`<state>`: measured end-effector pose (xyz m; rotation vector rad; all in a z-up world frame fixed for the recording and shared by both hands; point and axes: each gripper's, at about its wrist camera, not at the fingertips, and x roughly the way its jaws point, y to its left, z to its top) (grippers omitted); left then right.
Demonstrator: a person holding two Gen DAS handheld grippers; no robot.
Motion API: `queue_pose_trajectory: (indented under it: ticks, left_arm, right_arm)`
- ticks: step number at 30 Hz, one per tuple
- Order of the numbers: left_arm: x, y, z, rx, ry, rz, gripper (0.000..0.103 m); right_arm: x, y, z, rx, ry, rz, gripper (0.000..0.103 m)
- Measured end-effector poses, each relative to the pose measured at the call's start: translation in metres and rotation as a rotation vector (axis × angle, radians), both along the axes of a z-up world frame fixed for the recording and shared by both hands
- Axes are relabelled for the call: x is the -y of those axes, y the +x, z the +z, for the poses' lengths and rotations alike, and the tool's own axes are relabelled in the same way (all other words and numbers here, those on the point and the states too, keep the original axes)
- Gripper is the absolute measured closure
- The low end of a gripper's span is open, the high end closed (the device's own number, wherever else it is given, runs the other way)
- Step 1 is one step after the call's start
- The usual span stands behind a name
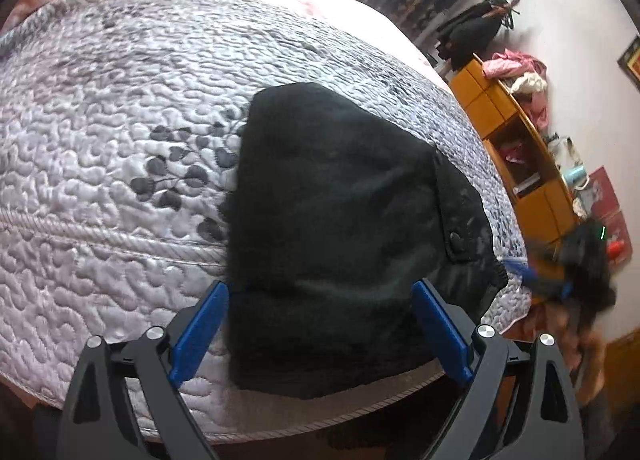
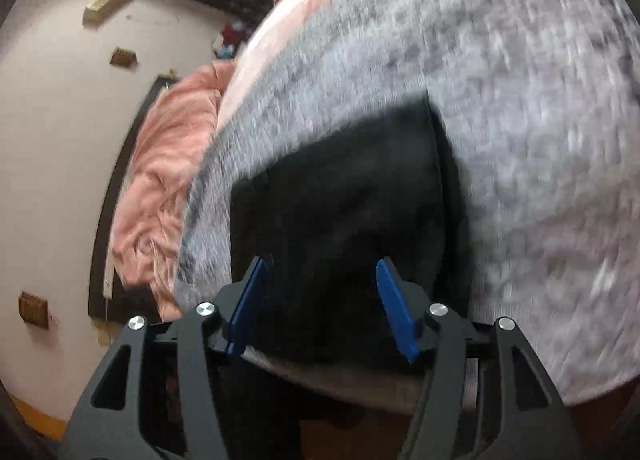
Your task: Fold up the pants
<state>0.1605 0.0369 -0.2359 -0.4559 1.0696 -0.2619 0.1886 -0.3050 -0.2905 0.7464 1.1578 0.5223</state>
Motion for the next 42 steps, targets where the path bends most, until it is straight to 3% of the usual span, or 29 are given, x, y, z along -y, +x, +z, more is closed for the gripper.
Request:
queue_pose_trajectory:
  ticks: [3,5,7,9,12,15,21,26,32,37,42]
  left_arm:
    - [-0.012,0.006,-0.001,-0.013,-0.004,-0.010,0.010]
    - [-0.022,0.009,0.000,-0.026,-0.032,-0.016,0.010]
    - [-0.038,0.017,0.001,-0.052,-0.075,-0.022,0.007]
    - [-0.052,0.025,-0.002,-0.073,-0.129,-0.027,0.004]
    - [-0.067,0.048,-0.014,-0.124,-0.248,-0.067,0.004]
    - [-0.070,0.075,-0.037,-0.197,-0.365,-0.128,0.004]
    - [-0.067,0.103,-0.070,-0.272,-0.450,-0.169,0.004]
    - [-0.061,0.116,-0.086,-0.271,-0.546,-0.191,0.004]
    - [-0.032,0.119,-0.101,-0.304,-0.582,-0.274,0.004]
    - [-0.019,0.121,-0.107,-0.320,-0.579,-0.283,0.004]
    - [-0.015,0.119,-0.111,-0.333,-0.526,-0.265,0.008]
  right_arm:
    - [0.004,-0.013,-0.030,-0.057,-0.035,-0.042,0.064]
    - [0.010,-0.013,-0.028,-0.066,-0.010,-0.054,0.057]
    - [0.017,-0.014,-0.013,-0.036,-0.005,-0.053,0.028]
    - [0.026,-0.015,-0.005,-0.021,-0.031,-0.061,0.012]
    - [0.042,-0.009,-0.013,-0.071,-0.042,-0.060,0.008]
    - [0.045,0.006,-0.041,-0.175,-0.009,-0.028,0.007]
    - [0.057,0.033,-0.071,-0.217,0.141,-0.017,0.006]
    - [0.052,0.045,-0.086,-0.240,0.170,0.011,0.005]
    - [0.025,0.050,-0.095,-0.235,0.220,0.071,0.003]
    - [0.023,0.058,-0.098,-0.232,0.250,0.058,0.002]
    - [0.005,0.061,-0.092,-0.189,0.211,0.111,0.002]
